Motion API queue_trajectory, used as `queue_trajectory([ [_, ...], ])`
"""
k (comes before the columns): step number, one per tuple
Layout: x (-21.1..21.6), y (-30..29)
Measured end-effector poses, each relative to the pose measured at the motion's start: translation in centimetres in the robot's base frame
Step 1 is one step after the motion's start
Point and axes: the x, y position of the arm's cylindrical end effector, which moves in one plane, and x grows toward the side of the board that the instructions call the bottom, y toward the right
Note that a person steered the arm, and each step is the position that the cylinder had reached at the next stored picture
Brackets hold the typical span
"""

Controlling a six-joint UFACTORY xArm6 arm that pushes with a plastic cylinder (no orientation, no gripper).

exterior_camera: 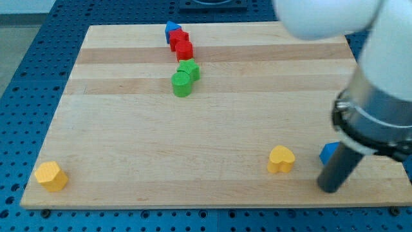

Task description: Move the yellow heart slightly left

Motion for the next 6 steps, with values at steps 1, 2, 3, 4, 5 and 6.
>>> queue_trajectory([
  [1,-2.3,-0.8],
  [2,-2.6,-2.8],
  [3,-2.6,-6.7],
  [4,-3.1,-9.9],
  [5,-6.1,-10.1],
  [6,-6.8,-12.7],
])
